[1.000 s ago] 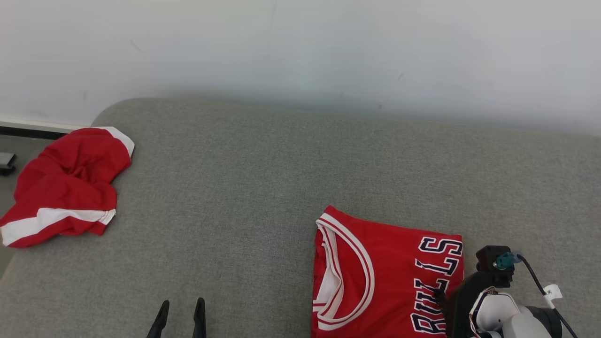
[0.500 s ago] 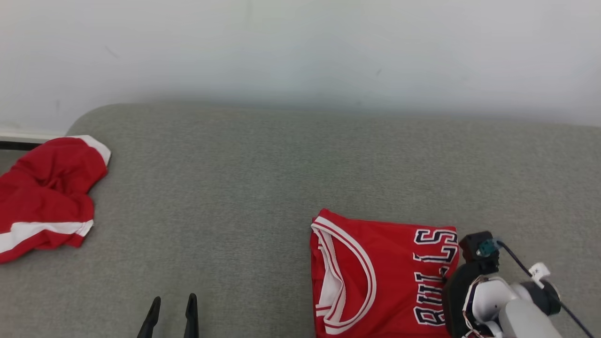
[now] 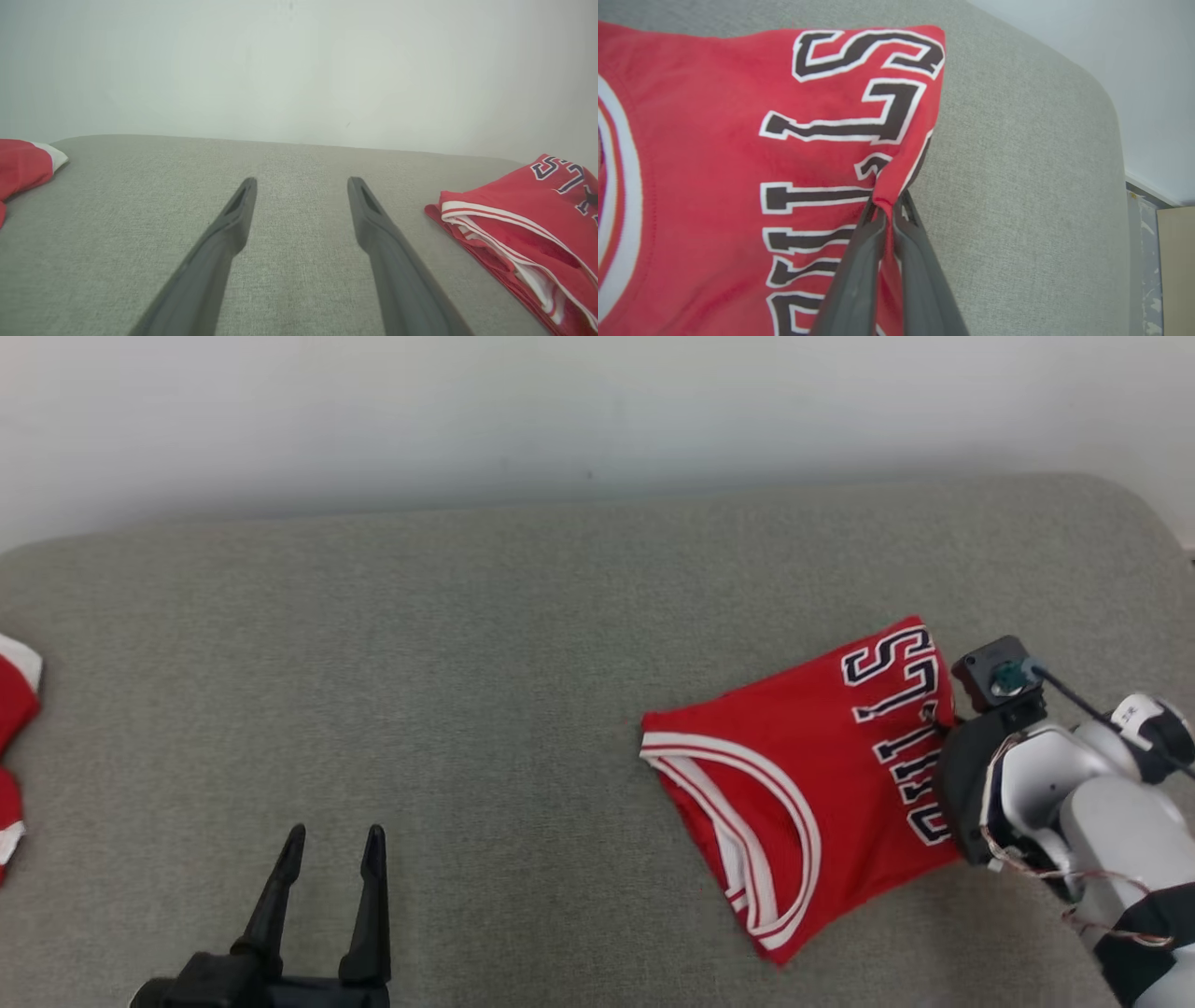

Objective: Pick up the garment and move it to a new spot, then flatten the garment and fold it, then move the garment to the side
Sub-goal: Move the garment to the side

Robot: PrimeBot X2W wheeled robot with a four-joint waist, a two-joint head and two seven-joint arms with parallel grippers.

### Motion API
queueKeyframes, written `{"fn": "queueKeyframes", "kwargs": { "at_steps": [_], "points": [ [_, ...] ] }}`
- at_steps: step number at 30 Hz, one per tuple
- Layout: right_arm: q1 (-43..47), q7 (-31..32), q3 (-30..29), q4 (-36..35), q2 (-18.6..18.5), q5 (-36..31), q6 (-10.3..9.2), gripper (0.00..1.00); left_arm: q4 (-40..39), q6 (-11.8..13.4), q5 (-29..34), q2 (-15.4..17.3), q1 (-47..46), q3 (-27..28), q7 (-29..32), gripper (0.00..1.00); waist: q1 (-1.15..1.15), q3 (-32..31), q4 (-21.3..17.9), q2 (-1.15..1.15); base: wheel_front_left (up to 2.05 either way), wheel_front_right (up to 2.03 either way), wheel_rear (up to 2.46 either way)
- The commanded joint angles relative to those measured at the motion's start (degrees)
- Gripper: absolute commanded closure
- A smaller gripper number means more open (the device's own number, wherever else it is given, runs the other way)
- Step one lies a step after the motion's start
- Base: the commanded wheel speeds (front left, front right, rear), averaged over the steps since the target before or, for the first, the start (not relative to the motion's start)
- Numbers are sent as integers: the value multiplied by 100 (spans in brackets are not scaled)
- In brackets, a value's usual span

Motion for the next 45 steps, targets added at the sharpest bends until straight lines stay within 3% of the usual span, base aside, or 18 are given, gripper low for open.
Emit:
{"fn": "queueKeyframes", "kwargs": {
  "at_steps": [1, 21, 34, 37, 38, 39, 40, 41, 42, 43, 45],
  "points": [
    [-280, -154, 70, 46, -223, 52, -18, 100, -123, 3, 79, 84, -180, -29, -16, 0, -1, 618, -614, -1, 0, 0, 0],
    [-1424, -1584, -134, 1084, -1243, 10, -18, 100, -930, 3, 298, 686, -848, -534, -16, 0, -1, 1712, -1564, -1, 0, 0, 0],
    [-1702, -2616, -508, 1616, -1327, -634, -18, 100, -1139, 3, 312, 930, -723, -607, -16, 0, -1, 1937, -1668, -1, 0, 0, 0],
    [-1721, -2775, -590, 1697, -1307, -846, -18, 55, -1156, 3, 292, 943, -718, -595, -16, 0, -1, 1943, -1637, -1, 0, 0, 0],
    [-1733, -2826, -612, 1715, -1309, -914, -18, 53, -1159, 3, 283, 945, -730, -604, -16, 0, -1, 1956, -1615, -1, 0, 0, 0],
    [-1750, -2941, -685, 1748, -1275, -1001, -18, 61, -1159, 3, 268, 953, -774, -612, -16, 0, -1, 1970, -1576, -1, 0, 0, 0],
    [-1753, -2981, -719, 1774, -1253, -1051, -18, 59, -1159, 3, 263, 952, -783, -617, -16, 0, -1, 1971, -1560, -1, 0, 0, 0],
    [-1766, -3004, -756, 1803, -1242, -1099, -18, 50, -1159, 3, 256, 951, -793, -633, -16, 0, -1, 1975, -1538, -1, 0, 0, 0],
    [-1789, -3046, -800, 1815, -1213, -1138, -17, 15, -1156, 3, 258, 952, -795, -634, -16, 0, -1, 1974, -1524, -1, 0, 0, 0],
    [-1804, -3048, -847, 1837, -1184, -1186, -18, 0, -1149, 3, 257, 950, -790, -633, -16, 0, -1, 1969, -1507, -1, 0, 0, 0],
    [-1796, -3069, -925, 1882, -1102, -1247, -18, 0, -1125, 3, 257, 946, -778, -621, -16, 0, -1, 1950, -1474, -1, 0, 0, 0]
  ]
}}
